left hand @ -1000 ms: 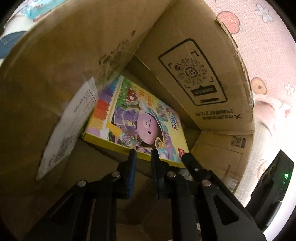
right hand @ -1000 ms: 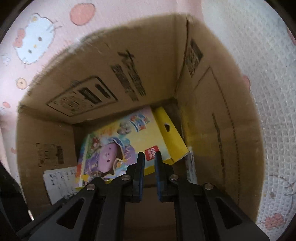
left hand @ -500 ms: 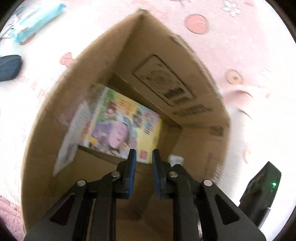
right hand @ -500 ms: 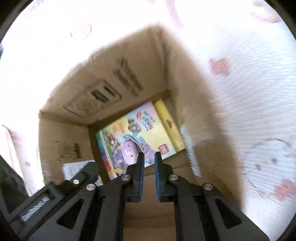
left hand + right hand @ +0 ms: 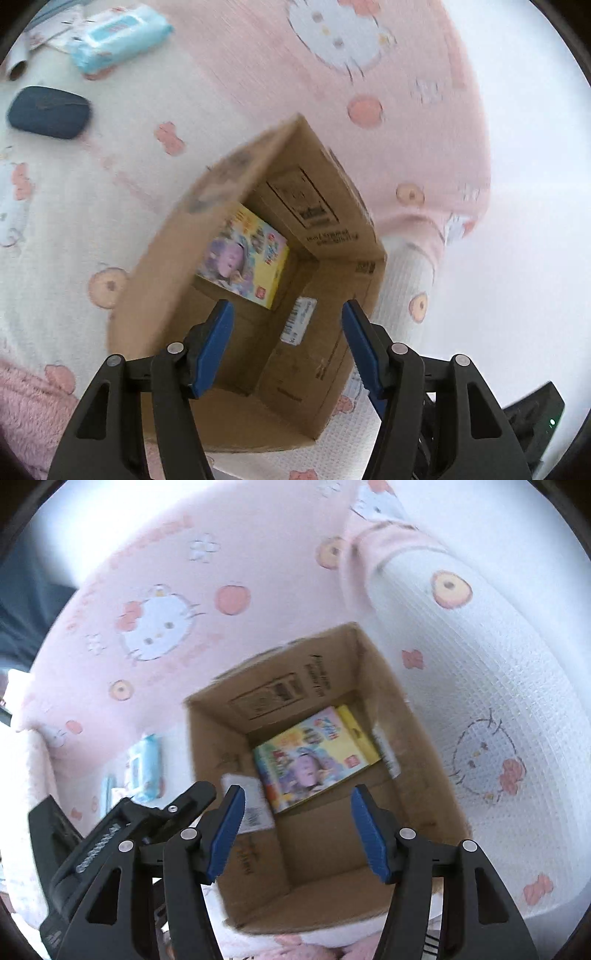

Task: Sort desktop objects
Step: 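Withdraw the right gripper from the SF box, then reach the right gripper to the blue baby wipes pack and close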

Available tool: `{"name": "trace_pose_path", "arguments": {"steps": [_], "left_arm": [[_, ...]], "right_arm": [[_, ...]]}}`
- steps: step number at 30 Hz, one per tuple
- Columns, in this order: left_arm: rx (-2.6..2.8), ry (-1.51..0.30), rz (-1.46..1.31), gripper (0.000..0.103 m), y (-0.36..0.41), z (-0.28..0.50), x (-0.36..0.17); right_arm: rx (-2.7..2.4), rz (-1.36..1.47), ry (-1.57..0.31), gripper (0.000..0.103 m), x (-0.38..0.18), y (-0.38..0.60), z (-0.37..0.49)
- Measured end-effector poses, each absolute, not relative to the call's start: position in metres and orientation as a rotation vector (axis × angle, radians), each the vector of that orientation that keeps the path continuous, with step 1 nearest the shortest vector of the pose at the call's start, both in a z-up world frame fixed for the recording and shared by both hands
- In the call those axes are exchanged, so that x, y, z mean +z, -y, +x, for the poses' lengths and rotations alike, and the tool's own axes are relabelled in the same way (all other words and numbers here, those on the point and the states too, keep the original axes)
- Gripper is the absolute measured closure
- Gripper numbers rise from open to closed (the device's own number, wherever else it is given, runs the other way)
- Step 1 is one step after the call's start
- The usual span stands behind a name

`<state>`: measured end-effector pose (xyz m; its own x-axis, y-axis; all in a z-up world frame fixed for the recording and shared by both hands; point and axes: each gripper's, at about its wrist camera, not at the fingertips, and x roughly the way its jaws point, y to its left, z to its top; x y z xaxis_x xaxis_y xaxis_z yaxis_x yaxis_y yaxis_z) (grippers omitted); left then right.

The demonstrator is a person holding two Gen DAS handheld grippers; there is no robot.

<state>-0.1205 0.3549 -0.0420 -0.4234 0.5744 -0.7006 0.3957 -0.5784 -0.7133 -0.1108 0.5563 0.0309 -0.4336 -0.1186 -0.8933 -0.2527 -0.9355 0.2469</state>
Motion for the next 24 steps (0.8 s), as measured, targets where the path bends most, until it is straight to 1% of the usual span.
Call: {"name": "trace_pose_path", "arguments": {"steps": [3, 10, 18, 24], "left_arm": [[2.182, 1.391, -1.583, 0.038, -0.334, -0.11, -0.035], [2.189, 1.441, -1.548, 0.038, -0.286, -0.093, -0.037], [2.249, 1.291, -1.467, 0.038, -0.215, -0.079, -0.059], [2.278, 1.262, -1.435, 0.038, -0.147, -0.07, -0.091]], "right_arm": [[2.564, -1.619, -0.502, 0.045, 0.044, -0.531, -0.102], [2.604, -1.63, -0.453, 0.045, 0.05, -0.478, -0.089], [2.627, -1.591, -0.452, 0.045, 0.038, -0.428, -0.066], [2.674, -1.606, -0.438, 0.044, 0.022, -0.38, -0.056]]}}
